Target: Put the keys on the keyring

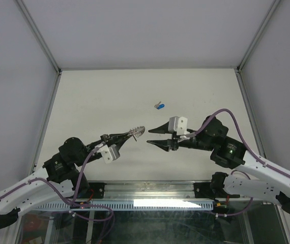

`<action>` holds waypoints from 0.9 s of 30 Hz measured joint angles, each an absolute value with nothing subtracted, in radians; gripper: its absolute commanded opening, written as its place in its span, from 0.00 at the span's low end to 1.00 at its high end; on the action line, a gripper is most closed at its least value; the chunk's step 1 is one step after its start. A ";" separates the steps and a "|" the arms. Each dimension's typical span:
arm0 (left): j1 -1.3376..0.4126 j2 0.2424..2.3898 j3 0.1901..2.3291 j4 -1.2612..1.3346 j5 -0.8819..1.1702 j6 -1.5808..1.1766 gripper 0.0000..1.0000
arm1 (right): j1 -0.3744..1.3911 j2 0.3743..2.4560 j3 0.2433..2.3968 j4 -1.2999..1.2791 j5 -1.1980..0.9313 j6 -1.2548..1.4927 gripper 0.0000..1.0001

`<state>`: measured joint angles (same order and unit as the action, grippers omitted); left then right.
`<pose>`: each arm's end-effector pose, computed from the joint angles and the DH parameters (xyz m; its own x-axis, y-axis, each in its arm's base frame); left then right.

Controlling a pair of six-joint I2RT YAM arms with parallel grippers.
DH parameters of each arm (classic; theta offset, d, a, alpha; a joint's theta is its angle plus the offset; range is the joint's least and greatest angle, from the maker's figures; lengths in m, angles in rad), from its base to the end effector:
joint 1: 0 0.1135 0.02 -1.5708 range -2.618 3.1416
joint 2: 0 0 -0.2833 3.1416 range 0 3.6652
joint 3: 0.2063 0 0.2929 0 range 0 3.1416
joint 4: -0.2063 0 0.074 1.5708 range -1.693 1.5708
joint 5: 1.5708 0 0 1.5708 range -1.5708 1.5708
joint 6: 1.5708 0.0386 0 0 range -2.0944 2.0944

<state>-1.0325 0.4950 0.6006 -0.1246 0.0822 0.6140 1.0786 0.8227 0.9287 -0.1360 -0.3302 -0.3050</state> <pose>0.0803 -0.1406 0.3358 0.5093 0.2671 -0.8181 0.7394 0.3506 0.5748 0.0913 0.1967 0.4078 0.2828 -0.0737 -0.9563 -0.9456 0.1460 -0.2909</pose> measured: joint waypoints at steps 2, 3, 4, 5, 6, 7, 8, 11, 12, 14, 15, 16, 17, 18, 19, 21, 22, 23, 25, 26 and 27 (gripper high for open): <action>-1.032 0.481 0.588 -0.112 0.089 0.625 0.00 | 1.079 0.807 0.878 -0.070 -0.352 -0.278 0.40; -1.032 0.473 0.578 -0.105 0.090 0.631 0.00 | 1.079 0.798 0.846 -0.032 -0.363 -0.263 0.40; -1.032 0.467 0.571 -0.103 0.091 0.639 0.00 | 1.079 0.794 0.825 -0.009 -0.371 -0.255 0.40; -1.032 0.464 0.565 -0.101 0.092 0.644 0.00 | 1.079 0.793 0.802 0.021 -0.382 -0.246 0.40; -1.032 0.463 0.561 -0.098 0.093 0.649 0.00 | 1.079 0.795 0.785 0.044 -0.392 -0.239 0.40; -1.032 0.463 0.560 -0.097 0.095 0.652 0.00 | 1.079 0.800 0.773 0.067 -0.403 -0.233 0.40; -1.032 0.464 0.560 -0.095 0.097 0.657 0.00 | 1.078 0.804 0.767 0.081 -0.411 -0.228 0.40; -1.032 0.465 0.560 -0.081 0.105 0.670 0.00 | 1.078 0.819 0.757 0.135 -0.432 -0.221 0.40; -1.032 0.465 0.560 -0.078 0.107 0.672 0.00 | 1.078 0.823 0.757 0.149 -0.435 -0.218 0.39; -1.032 0.465 0.560 -0.076 0.107 0.674 0.00 | 1.078 0.829 0.757 0.171 -0.435 -0.218 0.38; -1.032 0.465 0.560 -0.076 0.107 0.675 0.00 | 1.078 0.830 0.757 0.180 -0.435 -0.218 0.37; -1.032 0.465 0.560 -0.075 0.108 0.677 0.00 | 1.078 0.831 0.757 0.186 -0.433 -0.218 0.37; -1.032 0.465 0.560 -0.073 0.109 0.678 0.00 | 1.078 0.831 0.757 0.189 -0.431 -0.218 0.36; -1.032 0.465 0.560 -0.072 0.110 0.678 0.00 | 1.078 0.831 0.757 0.191 -0.428 -0.218 0.36; -1.032 0.465 0.560 -0.070 0.111 0.680 0.00 | 1.078 0.831 0.757 0.192 -0.426 -0.218 0.35; -1.032 0.465 0.560 -0.067 0.112 0.682 0.00 | 1.078 0.831 0.755 0.192 -0.421 -0.218 0.35; -1.032 0.465 0.560 -0.066 0.112 0.683 0.00 | 1.078 0.830 0.754 0.191 -0.418 -0.217 0.35; -1.032 0.465 0.560 -0.065 0.112 0.684 0.00 | 1.078 0.830 0.754 0.191 -0.413 -0.217 0.35; -1.032 0.465 0.560 -0.065 0.113 0.687 0.00 | 1.078 0.831 0.754 0.191 -0.406 -0.216 0.35; -1.032 0.465 0.560 -0.064 0.113 0.689 0.00 | 1.078 0.831 0.754 0.191 -0.404 -0.215 0.35; -1.032 0.465 0.560 -0.063 0.114 0.690 0.00 | 1.078 0.831 0.754 0.191 -0.402 -0.215 0.35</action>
